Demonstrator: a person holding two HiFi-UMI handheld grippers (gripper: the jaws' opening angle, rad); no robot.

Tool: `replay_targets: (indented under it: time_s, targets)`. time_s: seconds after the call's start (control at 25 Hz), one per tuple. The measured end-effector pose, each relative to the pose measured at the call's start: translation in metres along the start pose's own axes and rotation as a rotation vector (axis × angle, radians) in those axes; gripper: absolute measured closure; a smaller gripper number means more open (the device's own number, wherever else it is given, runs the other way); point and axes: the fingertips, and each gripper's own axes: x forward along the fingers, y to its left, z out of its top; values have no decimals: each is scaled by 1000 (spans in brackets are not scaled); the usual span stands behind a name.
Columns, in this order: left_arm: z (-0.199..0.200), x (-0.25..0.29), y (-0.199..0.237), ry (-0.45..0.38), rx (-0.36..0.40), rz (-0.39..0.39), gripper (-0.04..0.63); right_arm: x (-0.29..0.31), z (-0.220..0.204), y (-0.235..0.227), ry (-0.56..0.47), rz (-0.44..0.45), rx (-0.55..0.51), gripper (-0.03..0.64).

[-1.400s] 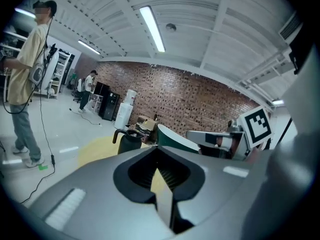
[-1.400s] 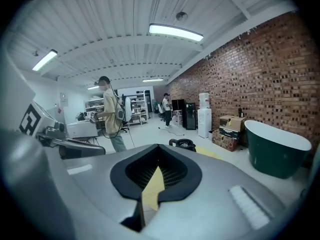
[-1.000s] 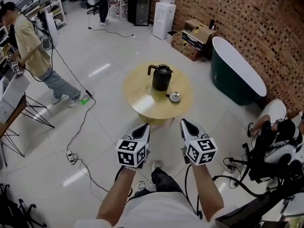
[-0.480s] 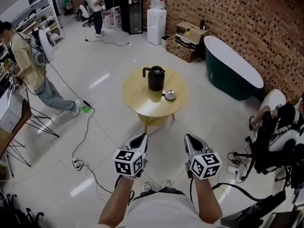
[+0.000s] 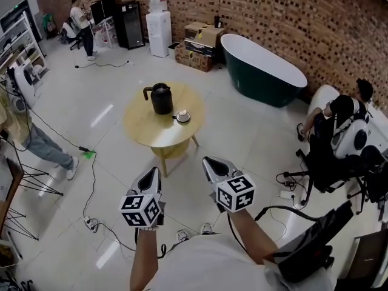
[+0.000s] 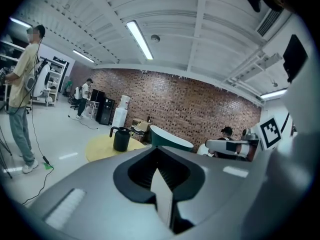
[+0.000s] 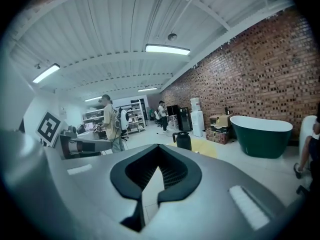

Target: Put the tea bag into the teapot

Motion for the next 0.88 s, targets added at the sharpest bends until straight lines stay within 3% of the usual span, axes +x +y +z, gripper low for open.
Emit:
replay_targets:
  time_s: [0.88]
  targets:
    - [-2, 12, 12, 12, -43, 24, 583, 20, 6, 2, 14, 38, 0, 617]
